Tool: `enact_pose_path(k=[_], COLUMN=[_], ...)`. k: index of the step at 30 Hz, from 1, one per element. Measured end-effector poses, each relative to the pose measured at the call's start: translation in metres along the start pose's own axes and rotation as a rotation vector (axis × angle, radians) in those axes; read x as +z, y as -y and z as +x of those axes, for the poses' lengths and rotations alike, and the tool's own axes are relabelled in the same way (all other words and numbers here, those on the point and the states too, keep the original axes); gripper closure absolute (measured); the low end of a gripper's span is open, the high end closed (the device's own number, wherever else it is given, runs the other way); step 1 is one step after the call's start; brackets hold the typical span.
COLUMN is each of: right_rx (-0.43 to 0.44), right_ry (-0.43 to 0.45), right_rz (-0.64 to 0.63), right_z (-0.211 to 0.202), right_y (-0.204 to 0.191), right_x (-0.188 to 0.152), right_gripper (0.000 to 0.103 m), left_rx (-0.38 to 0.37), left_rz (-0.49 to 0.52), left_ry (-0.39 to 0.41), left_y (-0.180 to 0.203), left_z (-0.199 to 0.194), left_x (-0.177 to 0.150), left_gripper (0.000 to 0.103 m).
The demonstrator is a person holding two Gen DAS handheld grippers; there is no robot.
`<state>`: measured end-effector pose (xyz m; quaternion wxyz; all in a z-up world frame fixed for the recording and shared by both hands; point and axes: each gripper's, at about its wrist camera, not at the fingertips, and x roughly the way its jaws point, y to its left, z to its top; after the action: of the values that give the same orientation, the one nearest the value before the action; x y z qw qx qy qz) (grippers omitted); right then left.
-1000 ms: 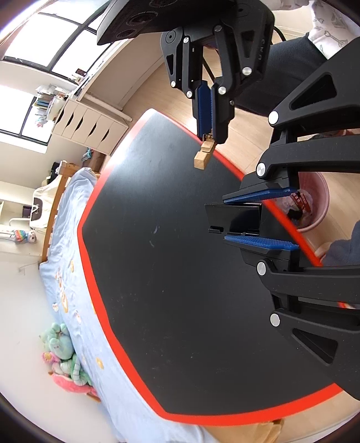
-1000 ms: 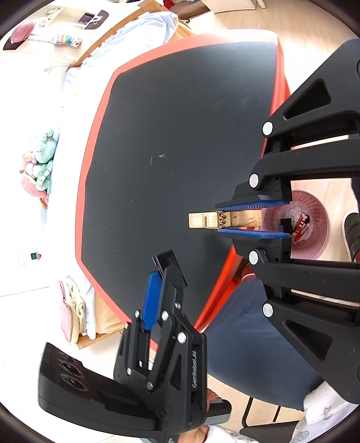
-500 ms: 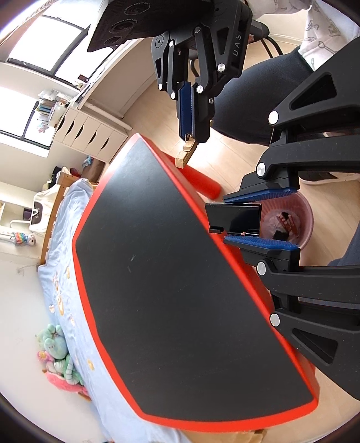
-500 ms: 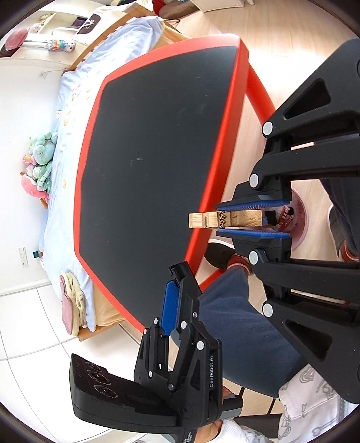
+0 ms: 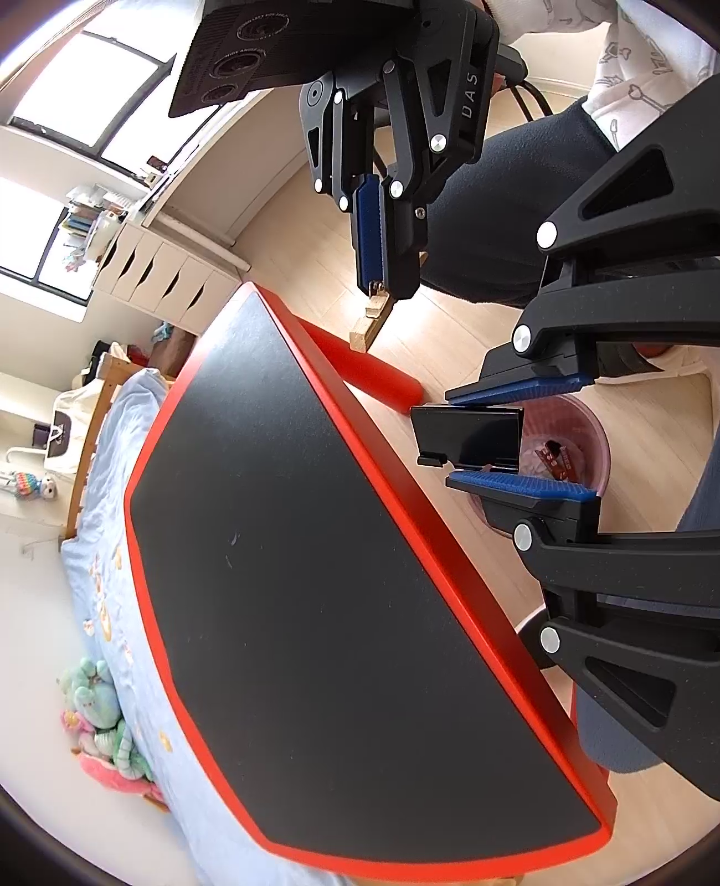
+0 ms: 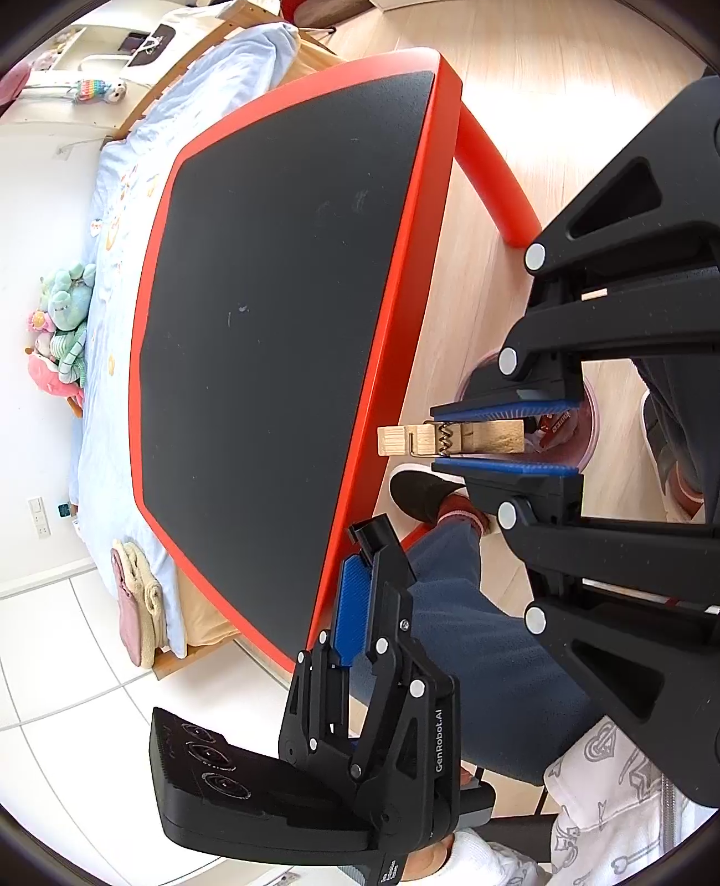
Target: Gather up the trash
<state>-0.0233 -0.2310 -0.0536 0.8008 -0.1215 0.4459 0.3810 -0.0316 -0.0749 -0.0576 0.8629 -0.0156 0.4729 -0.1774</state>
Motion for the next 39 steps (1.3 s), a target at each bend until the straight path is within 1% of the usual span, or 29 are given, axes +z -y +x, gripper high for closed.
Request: enact_pose_path(k=[1,2,4,5,6,7,8,9,14,20,26,28,31,39], right_rx=[-0.003,-0.004,-0.031,-0.037,-0.036,-0.040,-0.049,-0.055,-0.058,-0.055,-0.043,-0.028,-0.030,-0.074], right_ry=[-0.004,-0.007,-0.018,-0.018,-0.011,-0.006,-0.007,-0.009,-0.012,-0.011,0.005,0.012,0.028,0.083], right_rz=[-0.002,-0.002,-0.006,-0.004,0.006,0.014,0.019,0.025,0.048,0.067,0.084,0.101,0.103,0.091], right_z=[0.001,0.001,0.005,0.005,0.005,0.005,0.005,0.006,0.008,0.007,0.003,0.001,-0.002,-0.014], right_y=[0.001,0.002,0.004,0.004,0.006,0.007,0.008,0.009,0.012,0.012,0.011,0.013,0.012,0.017], right_x=[0.000,0.000,-0.001,-0.002,-0.003,-0.003,-0.004,-0.005,-0.008,-0.010,-0.006,-0.002,0.004,0.039], right_gripper=[0.090,0.088,0.061,0.033,0.025,0.023,0.018,0.015,0.009,0.005,0.004,0.003,0.003,0.003], left_rx=[0.003,0.006,0.017,0.022,0.025,0.036,0.048,0.055,0.077,0.095,0.085,0.089,0.103,0.172], left_rz=[0.000,-0.003,-0.012,-0.022,-0.029,-0.036,-0.039,-0.042,-0.068,-0.076,-0.087,-0.086,-0.094,-0.119], left_ry=[0.001,0.005,0.005,0.012,0.019,0.028,0.035,0.036,0.042,0.051,0.060,0.069,0.093,0.136], left_y=[0.000,0.000,-0.002,-0.003,-0.004,-0.006,-0.006,-0.007,-0.013,-0.015,-0.017,-0.016,-0.020,-0.036], left_z=[0.000,0.001,0.002,0.003,0.003,0.002,0.001,0.001,-0.003,-0.008,-0.012,-0.015,-0.022,-0.038], left_x=[0.001,0.001,0.002,0.002,0.002,0.002,0.002,0.002,-0.001,-0.003,-0.001,0.001,0.005,0.024], left_gripper=[0.078,0.075,0.059,0.041,0.027,0.021,0.015,0.015,0.008,0.008,0.008,0.008,0.008,0.008])
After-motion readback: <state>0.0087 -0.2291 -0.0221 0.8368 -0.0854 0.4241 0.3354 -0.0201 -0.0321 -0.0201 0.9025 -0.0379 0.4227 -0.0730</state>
